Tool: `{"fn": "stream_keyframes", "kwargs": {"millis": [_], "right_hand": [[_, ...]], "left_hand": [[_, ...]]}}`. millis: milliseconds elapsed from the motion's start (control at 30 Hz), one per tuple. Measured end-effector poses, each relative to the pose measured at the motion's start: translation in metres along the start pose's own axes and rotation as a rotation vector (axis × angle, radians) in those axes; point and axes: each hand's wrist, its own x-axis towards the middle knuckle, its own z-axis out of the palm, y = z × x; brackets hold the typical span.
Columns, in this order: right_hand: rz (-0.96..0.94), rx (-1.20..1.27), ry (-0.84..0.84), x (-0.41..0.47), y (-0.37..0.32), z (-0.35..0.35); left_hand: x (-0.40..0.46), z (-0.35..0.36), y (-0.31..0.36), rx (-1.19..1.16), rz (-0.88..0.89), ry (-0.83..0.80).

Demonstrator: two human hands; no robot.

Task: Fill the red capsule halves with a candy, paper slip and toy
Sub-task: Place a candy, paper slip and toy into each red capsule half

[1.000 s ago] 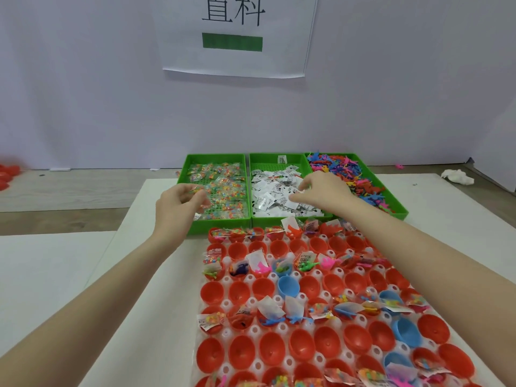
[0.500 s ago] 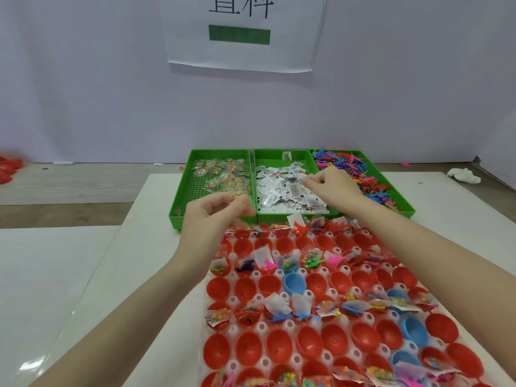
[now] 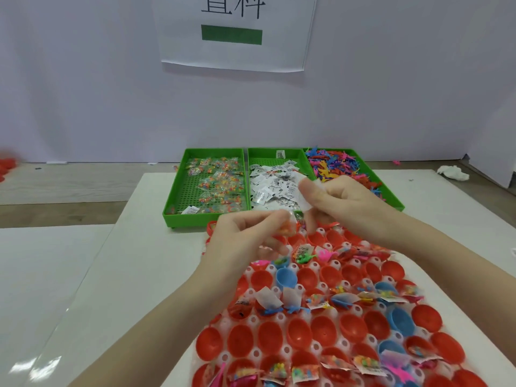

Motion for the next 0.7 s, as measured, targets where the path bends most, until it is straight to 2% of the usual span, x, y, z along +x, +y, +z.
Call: {"fn": "stream_keyframes", "kwargs": {"millis": [100,200,300,433,700], "right_hand": [[0.047,-0.063,-0.072,-0.023,-0.007,0.0],[0.063,-0.159,-0.081,-0.043,-0.01,0.003],[0.083,-0.408,0.02,-0.063,-0.012,0.006],[0.066,-0.723,0.168,-0.084,-0.014,0.01],[0.157,-0.602,0.286,-0.101,-0.005,0.011]], "left_hand": [[-0.013,0.011,-0.001,-0.017,0.025,-0.099],[-0.021,0.021,-0.003,-0.133,-0.018,-0.167],[-0.029,0.034,-0.005,-0.184,-0.034,-0.233],[-0.04,0.045,-0.011,-0.145,0.038,-0.246],[-0.05,0.055,-0.001,-0.21,0.01,-0.343]]}}
